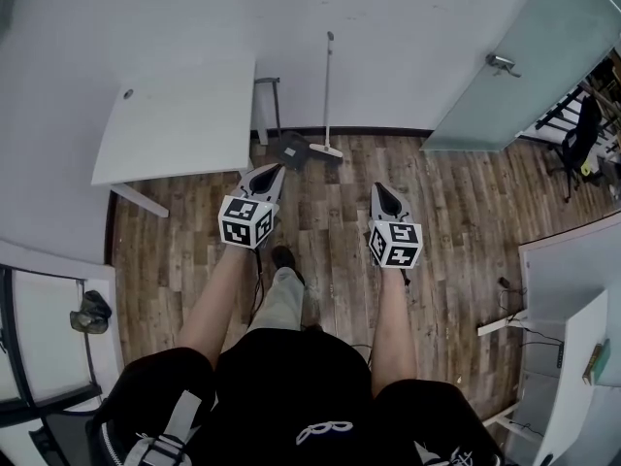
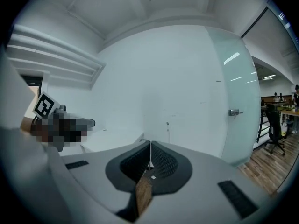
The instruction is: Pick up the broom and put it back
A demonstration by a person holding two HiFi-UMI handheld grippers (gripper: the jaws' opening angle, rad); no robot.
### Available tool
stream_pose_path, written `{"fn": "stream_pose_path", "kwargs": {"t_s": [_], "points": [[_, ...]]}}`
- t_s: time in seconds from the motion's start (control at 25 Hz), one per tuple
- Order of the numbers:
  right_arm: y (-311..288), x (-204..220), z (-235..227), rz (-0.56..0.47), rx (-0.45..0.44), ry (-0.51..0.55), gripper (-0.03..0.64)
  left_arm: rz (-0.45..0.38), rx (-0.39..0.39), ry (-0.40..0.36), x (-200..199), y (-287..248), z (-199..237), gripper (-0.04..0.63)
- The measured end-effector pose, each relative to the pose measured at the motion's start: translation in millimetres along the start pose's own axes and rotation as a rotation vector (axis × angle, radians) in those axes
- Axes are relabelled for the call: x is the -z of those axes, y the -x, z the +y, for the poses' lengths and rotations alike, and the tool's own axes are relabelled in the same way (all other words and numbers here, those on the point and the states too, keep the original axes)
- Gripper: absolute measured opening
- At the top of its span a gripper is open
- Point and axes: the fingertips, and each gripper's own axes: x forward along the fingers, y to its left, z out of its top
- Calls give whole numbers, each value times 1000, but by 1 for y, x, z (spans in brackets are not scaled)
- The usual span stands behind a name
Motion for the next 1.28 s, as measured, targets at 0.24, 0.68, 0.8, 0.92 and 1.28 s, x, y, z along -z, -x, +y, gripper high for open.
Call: {"fn": "stream_pose_path", "kwargs": {"t_s": [0.24,0.68,0.8,0.92,1.28], "points": [[-48,-6,-11,22,-18,6,25,8,-1,18,-4,-42,23,17],[-135,-40,-25,39,-11,7,25,7,-2,36,-33,-105,90,17],[-160,-54,-26,43,-10,26,25,-5,-4,50,-43,-121,112,17],[-186,-66,-29,48,-6,34,25,-14,-8,58,-51,-136,131,17],[-259,-79,-29,47,-6,14,25,-5,-17,44,-61,-172,190,18]]}}
